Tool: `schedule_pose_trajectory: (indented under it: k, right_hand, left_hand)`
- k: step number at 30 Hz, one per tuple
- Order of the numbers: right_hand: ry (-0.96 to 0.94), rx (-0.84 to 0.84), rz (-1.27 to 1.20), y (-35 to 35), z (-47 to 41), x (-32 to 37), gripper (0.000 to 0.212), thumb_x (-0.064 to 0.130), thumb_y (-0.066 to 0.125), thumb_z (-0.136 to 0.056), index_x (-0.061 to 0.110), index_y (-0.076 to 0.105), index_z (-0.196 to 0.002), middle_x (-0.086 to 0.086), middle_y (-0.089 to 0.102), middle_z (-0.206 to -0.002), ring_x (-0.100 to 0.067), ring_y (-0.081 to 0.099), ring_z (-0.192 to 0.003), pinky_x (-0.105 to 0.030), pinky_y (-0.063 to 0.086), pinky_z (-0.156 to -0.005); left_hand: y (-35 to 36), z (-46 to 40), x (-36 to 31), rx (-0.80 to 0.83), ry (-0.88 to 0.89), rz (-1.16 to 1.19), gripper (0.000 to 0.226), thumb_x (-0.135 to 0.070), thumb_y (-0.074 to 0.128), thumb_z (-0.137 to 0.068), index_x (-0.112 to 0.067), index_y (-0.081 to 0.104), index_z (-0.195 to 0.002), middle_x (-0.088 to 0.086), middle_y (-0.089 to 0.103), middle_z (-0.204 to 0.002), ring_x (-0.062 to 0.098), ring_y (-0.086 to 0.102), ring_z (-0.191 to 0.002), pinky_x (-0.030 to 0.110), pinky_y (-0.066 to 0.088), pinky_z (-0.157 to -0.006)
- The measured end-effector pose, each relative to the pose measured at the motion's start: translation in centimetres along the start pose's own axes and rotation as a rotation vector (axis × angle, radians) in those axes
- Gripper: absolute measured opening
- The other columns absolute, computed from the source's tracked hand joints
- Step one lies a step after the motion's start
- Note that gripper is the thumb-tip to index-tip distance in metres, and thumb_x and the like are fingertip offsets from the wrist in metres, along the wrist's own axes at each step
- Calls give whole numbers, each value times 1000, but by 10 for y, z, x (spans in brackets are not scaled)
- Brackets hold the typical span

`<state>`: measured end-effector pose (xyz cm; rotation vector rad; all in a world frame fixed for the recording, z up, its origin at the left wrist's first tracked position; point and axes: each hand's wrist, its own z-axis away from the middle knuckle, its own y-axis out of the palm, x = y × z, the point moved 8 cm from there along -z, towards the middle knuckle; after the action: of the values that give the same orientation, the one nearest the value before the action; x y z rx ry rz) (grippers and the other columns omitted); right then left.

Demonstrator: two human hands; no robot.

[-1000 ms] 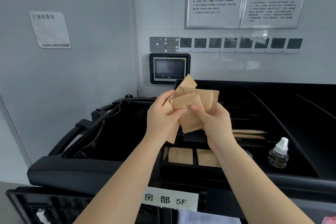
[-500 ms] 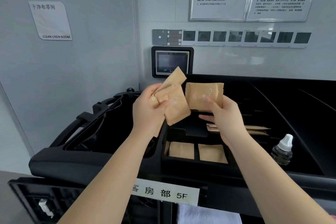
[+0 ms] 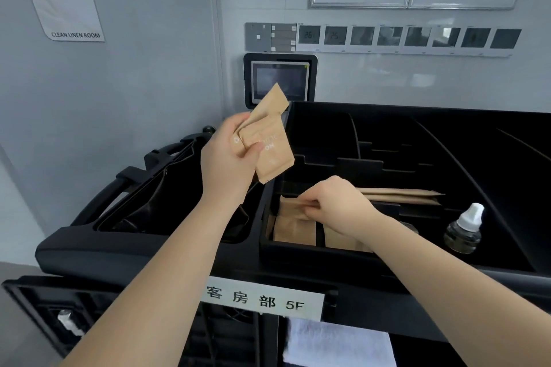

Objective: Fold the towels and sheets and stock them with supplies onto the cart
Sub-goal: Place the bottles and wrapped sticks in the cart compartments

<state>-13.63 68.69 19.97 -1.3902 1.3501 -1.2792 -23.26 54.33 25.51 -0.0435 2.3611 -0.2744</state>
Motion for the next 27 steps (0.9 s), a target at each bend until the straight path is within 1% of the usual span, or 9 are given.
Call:
schedule_pose_trajectory:
  k: [5, 8, 11, 15, 18, 21, 24, 25, 27]
  right_hand:
    - [-76, 72, -51, 10, -6, 0, 22, 27, 56, -94, 21, 73, -107, 1, 72, -94, -14, 65, -87, -29, 53, -83]
    - [-107, 211, -198, 17, -6, -4, 34, 42, 57, -93, 24, 68, -119, 7, 71, -110, -3, 62, -97, -15, 46, -86]
    - [-77, 331, -312, 22, -4, -11, 43, 52, 47, -94, 26, 63, -125, 5, 64, -126, -8, 57, -116, -20, 42, -99]
    - [-134, 442, -214, 38, 5, -7, 38, 38, 51, -97, 27, 55, -134, 13, 56, -135, -3, 49, -125, -18, 34, -106]
    - [-147, 436, -190, 40, 8, -6, 35, 31, 55, -96, 28, 58, -131, 12, 59, -132, -2, 50, -122, -18, 34, -106]
    - [-77, 223, -313, 11, 4, -18, 26, 36, 61, -92, 31, 68, -116, 19, 68, -110, 10, 58, -103, -19, 44, -99]
    - [68, -304, -404, -43, 10, -44, 15, 48, 67, -82, 35, 69, -89, 19, 67, -82, 6, 61, -79, -21, 52, -77]
    - [122, -428, -430, -55, 16, -51, 21, 49, 70, -78, 33, 65, -90, 17, 66, -81, 4, 61, -78, -17, 50, -72]
    - [198, -470, -522, -59, 21, -59, 40, 49, 77, -72, 31, 56, -101, 15, 64, -90, 3, 61, -82, -13, 45, -67]
  left_hand:
    - [-2, 0, -1, -13, -13, 26, 43, -13, 73, -78, -32, 61, -116, -35, 59, -97, -15, 55, -95, 1, 38, -77]
    - [-2, 0, -3, -6, -20, 46, 43, -13, 72, -78, -35, 61, -114, -33, 61, -99, -10, 57, -98, 6, 40, -78]
    - [0, 1, -5, 5, -18, 55, 43, -13, 72, -79, -35, 61, -114, -30, 62, -101, -8, 58, -99, 10, 41, -80]
    - [3, 5, -5, 19, -18, 62, 44, -12, 72, -78, -36, 61, -113, -30, 62, -101, -8, 57, -99, 6, 41, -80]
    - [6, 8, -6, 38, -22, 64, 44, -11, 72, -78, -35, 61, -113, -29, 62, -101, -8, 57, -99, 6, 41, -80]
    - [9, 10, -9, 60, -15, 70, 45, -11, 74, -78, -32, 61, -115, -28, 61, -101, -6, 57, -100, 9, 42, -82]
    - [16, 11, -19, 106, 15, 85, 46, -12, 75, -78, -33, 61, -116, -29, 61, -102, -8, 56, -101, 4, 41, -81]
    - [19, 12, -23, 127, 25, 97, 46, -12, 76, -78, -32, 61, -117, -28, 61, -104, -8, 56, -102, 4, 40, -82]
    - [27, 14, -32, 161, 45, 127, 47, -12, 76, -78, -29, 62, -119, -25, 62, -107, -9, 56, -103, 3, 40, -82]
